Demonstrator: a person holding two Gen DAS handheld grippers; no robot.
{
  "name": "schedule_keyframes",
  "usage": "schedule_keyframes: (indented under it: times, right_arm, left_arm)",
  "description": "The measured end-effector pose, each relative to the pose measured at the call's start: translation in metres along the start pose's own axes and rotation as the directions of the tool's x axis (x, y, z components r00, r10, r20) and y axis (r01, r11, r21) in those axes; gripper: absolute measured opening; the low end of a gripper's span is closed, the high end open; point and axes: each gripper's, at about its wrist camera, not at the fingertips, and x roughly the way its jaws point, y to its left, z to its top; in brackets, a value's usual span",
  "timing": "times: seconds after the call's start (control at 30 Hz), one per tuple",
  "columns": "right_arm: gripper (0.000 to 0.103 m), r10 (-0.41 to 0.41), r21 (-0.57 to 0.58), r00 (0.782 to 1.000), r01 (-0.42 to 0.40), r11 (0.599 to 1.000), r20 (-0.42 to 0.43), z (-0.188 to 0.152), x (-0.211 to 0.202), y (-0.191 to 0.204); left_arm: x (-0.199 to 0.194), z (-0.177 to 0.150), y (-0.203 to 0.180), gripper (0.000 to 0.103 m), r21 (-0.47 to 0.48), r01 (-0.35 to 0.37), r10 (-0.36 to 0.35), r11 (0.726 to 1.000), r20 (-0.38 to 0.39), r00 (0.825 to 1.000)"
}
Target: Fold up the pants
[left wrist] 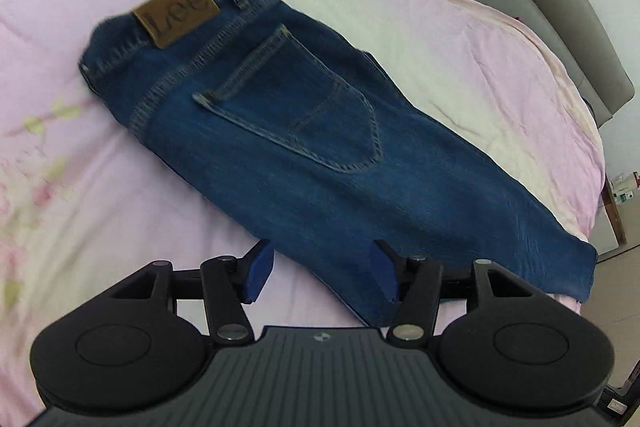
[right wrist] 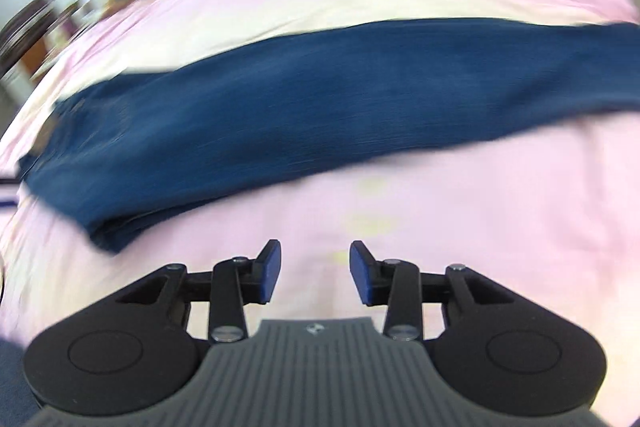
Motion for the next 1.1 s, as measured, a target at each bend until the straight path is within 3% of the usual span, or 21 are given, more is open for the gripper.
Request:
schedule_keyframes:
  times: [0.13,0.27,0.43,0.5,0.53,0.57,0.67,0.9,0.97,1.0,1.03,1.07,1.1]
  right_arm:
    - [0.036,-0.093,0.036,0.995,0.091,0.995,0.043,0.002,-0.028,-0.055]
    - [0.036,-0.158,0.079,0.984,0.152,0.985,0.076,0.006,-0.045,-0.106]
    - [0.045,-0.222,0.252,0.966,0.184,0.95,0.131,0.017,-0.055,-0.195]
    - [0.045,-0.248,0.322,0.957,0.19,0.927,0.151,0.025,-0.051,-0.228]
    - [0.045,-0.261,0.358,0.952,0.19,0.914,0.161,0.028,-0.05,-0.247]
    - [0.045,-0.27,0.392,0.948,0.187,0.901,0.17,0.031,-0.048,-0.263]
    - [0.044,-0.285,0.491,0.938,0.156,0.857,0.2,0.045,-0.031,-0.307]
    - [0.045,-0.324,0.643,0.912,0.092,0.761,0.253,0.081,0.017,-0.388]
    - [0.059,-0.312,0.68,0.914,0.056,0.731,0.26,0.092,0.03,-0.408]
    - [0.058,-0.305,0.696,0.919,0.047,0.716,0.251,0.097,0.038,-0.416]
    - [0.045,-0.302,0.707,0.924,0.05,0.705,0.236,0.102,0.044,-0.423]
    - [0.022,-0.313,0.714,0.92,0.055,0.698,0.235,0.106,0.044,-0.425]
    - [0.017,-0.328,0.712,0.913,0.061,0.7,0.244,0.112,0.043,-0.426]
  left_arm:
    - [0.033,-0.024,-0.014,0.067,-0.066,0.015,-0.018,0.998,-0.045,0.999]
    - [0.059,-0.042,-0.013,0.067,-0.157,0.031,-0.037,0.987,-0.036,0.999]
    - [0.078,-0.055,-0.008,0.067,-0.251,0.046,-0.046,0.967,0.005,0.999]
    - [0.082,-0.054,-0.01,0.062,-0.237,0.03,-0.029,0.971,0.004,1.0]
    - [0.084,-0.054,-0.012,0.048,-0.221,0.027,-0.027,0.975,0.003,1.0]
    - [0.085,-0.054,-0.015,0.039,-0.2,0.018,-0.018,0.98,0.004,1.0]
    - [0.084,-0.052,-0.026,0.023,-0.155,-0.03,0.034,0.987,0.022,0.999]
    - [0.09,-0.046,-0.044,0.018,-0.1,-0.135,0.136,0.986,0.002,0.991]
    - [0.093,-0.047,-0.048,0.018,-0.082,-0.158,0.158,0.984,-0.001,0.987]
    - [0.094,-0.046,-0.05,0.018,-0.076,-0.167,0.167,0.983,-0.002,0.986]
    - [0.095,-0.046,-0.052,0.018,-0.072,-0.174,0.175,0.982,-0.004,0.985]
    - [0.096,-0.046,-0.053,0.018,-0.069,-0.18,0.18,0.981,-0.006,0.984]
    - [0.096,-0.045,-0.054,0.018,-0.066,-0.186,0.186,0.98,-0.007,0.983]
